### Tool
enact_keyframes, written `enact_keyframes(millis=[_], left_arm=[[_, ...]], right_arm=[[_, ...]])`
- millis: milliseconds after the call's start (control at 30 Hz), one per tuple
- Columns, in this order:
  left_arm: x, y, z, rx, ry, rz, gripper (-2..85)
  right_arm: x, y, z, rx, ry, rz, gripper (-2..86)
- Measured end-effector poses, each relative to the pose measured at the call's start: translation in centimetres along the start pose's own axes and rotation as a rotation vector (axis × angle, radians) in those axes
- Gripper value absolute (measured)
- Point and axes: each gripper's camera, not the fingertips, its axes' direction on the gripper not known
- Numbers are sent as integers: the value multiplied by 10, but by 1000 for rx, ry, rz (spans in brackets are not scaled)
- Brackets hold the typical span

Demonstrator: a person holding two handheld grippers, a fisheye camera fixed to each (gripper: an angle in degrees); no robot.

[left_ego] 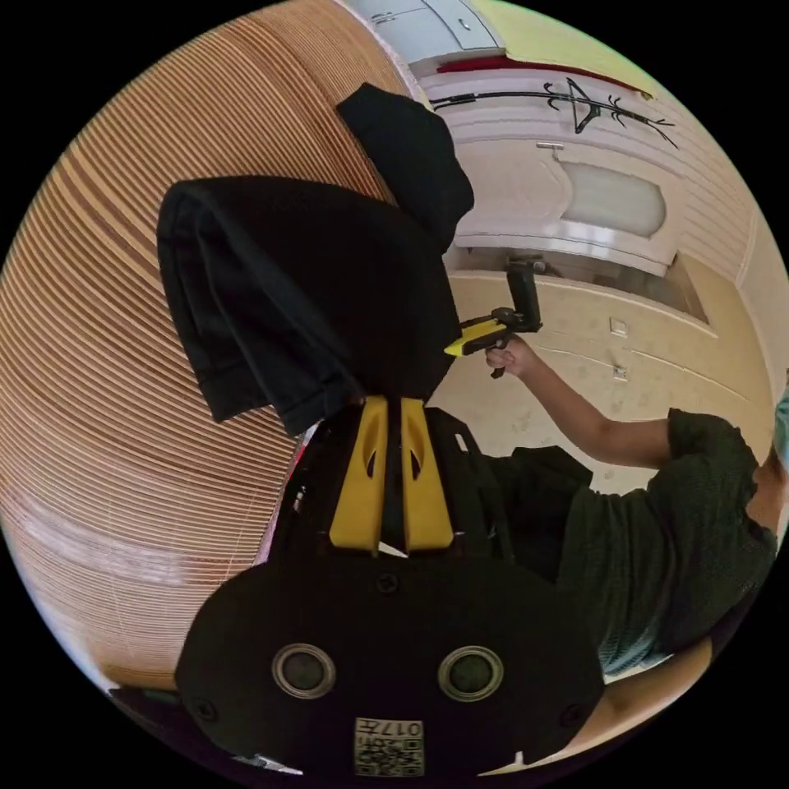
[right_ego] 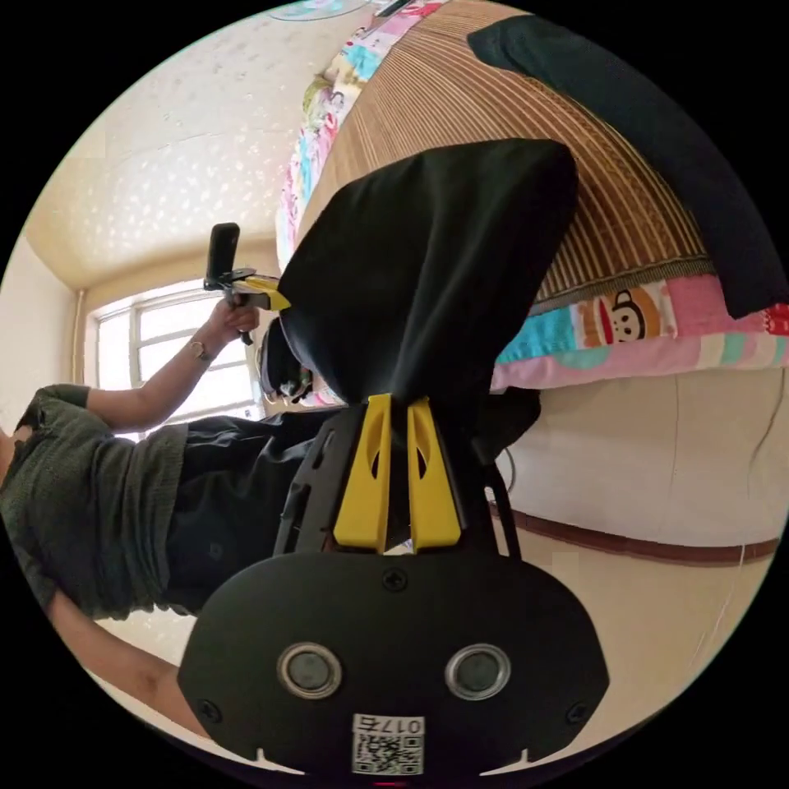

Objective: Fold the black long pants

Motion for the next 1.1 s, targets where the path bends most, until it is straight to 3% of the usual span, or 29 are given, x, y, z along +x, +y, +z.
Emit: enact_keyframes(millis=[100,167,233,367,567,700,800,933,1100], left_arm=[[-38,8,-2,-16,-20,-96,41],[-72,10,13,-73,-3,-205,73],[-103,17,13,6,-39,-329,120],[-124,15,1,214,-32,-368,133],[-143,-21,-3,343,-143,-386,172],[-156,-50,23,224,-106,-347,176],[-140,-53,25,184,-203,-275,169],[-140,-49,27,107,-151,-299,150],[-136,-55,9,33,-36,-323,85]], right_arm=[[-8,21,20,43,26,53,54],[21,29,53,-34,152,221,84],[37,35,61,-21,129,297,116],[47,49,30,285,34,319,136],[60,18,2,486,57,292,161],[73,-9,9,491,40,268,175],[82,-18,41,406,-20,241,174],[66,-8,99,299,-75,165,178],[81,-6,136,291,-157,312,117]])
